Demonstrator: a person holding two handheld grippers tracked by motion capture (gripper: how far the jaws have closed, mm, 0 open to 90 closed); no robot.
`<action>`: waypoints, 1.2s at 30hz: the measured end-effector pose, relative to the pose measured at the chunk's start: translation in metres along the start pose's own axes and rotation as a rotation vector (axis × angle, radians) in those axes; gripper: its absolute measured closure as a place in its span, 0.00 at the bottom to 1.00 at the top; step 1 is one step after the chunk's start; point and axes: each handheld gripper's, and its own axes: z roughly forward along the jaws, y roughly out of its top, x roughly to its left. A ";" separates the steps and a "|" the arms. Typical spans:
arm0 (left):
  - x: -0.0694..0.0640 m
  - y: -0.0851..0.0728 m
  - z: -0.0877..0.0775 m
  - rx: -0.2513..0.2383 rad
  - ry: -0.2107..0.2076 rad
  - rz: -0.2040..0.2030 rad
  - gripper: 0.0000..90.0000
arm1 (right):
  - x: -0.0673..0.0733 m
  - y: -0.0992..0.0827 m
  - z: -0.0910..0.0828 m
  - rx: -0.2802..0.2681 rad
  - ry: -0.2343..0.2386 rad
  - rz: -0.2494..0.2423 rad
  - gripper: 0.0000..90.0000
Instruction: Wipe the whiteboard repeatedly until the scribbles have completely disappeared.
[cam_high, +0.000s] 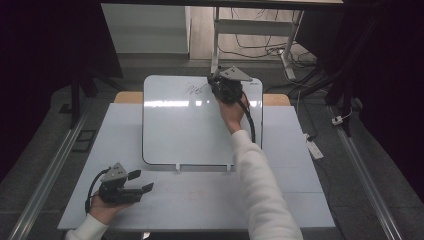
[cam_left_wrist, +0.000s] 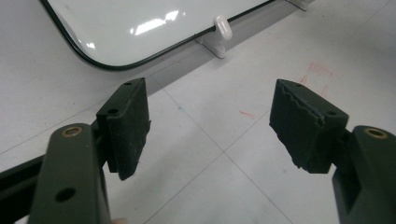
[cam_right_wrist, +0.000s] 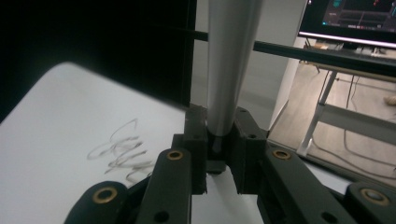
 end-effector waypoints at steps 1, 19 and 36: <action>0.000 0.000 0.000 0.001 -0.001 -0.002 0.32 | 0.001 0.000 0.000 0.001 -0.001 -0.011 0.86; 0.001 0.000 0.000 -0.001 0.000 -0.005 0.32 | 0.032 -0.012 0.003 0.059 0.135 -0.108 0.86; 0.000 0.000 -0.002 -0.008 0.003 -0.001 0.32 | 0.036 -0.009 0.010 0.021 0.068 -0.100 0.86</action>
